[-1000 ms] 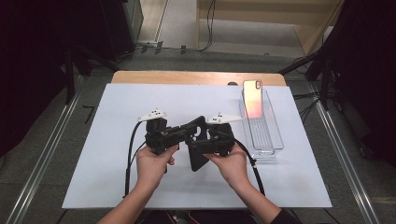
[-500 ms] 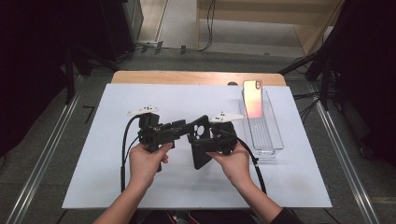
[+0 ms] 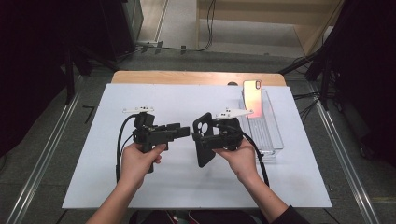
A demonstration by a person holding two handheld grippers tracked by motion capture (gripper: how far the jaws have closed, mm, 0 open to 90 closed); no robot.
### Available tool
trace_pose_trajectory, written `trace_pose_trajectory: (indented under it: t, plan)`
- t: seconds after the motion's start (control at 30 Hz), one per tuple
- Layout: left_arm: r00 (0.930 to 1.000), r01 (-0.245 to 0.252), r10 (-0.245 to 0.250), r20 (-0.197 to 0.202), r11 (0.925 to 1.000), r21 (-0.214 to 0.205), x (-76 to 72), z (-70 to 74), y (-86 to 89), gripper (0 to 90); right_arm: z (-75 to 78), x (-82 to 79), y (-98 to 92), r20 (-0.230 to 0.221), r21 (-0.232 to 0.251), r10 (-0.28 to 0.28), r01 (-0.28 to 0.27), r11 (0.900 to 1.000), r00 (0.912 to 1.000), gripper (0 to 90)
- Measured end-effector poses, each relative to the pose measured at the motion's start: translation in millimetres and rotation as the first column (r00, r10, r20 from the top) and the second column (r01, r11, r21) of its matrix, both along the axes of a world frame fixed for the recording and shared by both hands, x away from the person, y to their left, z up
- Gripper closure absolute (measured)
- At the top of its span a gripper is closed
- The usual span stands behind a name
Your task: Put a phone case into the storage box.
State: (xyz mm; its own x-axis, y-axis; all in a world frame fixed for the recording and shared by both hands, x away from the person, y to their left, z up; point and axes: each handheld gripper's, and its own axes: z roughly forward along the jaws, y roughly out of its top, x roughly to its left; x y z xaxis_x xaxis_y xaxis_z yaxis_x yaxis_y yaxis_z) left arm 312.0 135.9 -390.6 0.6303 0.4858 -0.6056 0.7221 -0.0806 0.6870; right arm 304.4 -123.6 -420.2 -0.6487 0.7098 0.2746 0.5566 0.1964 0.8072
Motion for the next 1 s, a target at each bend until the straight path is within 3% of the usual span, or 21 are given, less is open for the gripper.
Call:
trace_pose_trajectory:
  t: [0.2,0.37,0.6,0.67,0.77,0.9,1.0]
  plan:
    - [0.9962,0.087,-0.087,0.002,0.9924,0.087,-1.1,-7.9,5.5,34.7,-0.9,3.4,-6.2,-0.009,0.001,0.044,-0.044,0.999,0.999,12.1]
    - [0.9895,0.142,-0.145,0.002,0.9727,0.183,-2.4,-16.4,12.6,34.6,2.1,4.2,-9.4,-0.02,-0.008,0.072,-0.072,0.9974,0.9972,12.0]
    - [0.9844,0.17,-0.176,0.001,0.954,0.247,-4.3,-29.2,23.0,34.6,7.1,4.3,-14.3,-0.02,-0.001,0.102,-0.102,0.9948,0.9946,12.0]
    - [0.9832,0.176,-0.182,0.003,0.9516,0.252,-5.5,-33.5,26.1,34.6,9.2,4.1,-15.3,-0.02,-0.004,0.108,-0.108,0.9941,0.994,12.1]
    - [0.9774,0.208,-0.21,-0.02,0.943,0.26,-7.3,-40.3,30.6,34.6,11.8,4.5,-17.3,-0.025,-0.007,0.13,-0.13,0.9915,0.9912,12.0]
    - [0.9709,0.235,-0.239,-0.022,0.9292,0.285,-12.1,-48.6,36.7,34.6,15.5,4.5,-20.9,-0.028,-0.009,0.147,-0.147,0.9891,0.9888,12.0]
    - [0.9714,0.233,-0.237,-0.021,0.929,0.288,-15.3,-53.3,42.2,34.6,18.1,4.6,-25.0,-0.021,-0.018,0.135,-0.136,0.9906,0.9906,12.1]
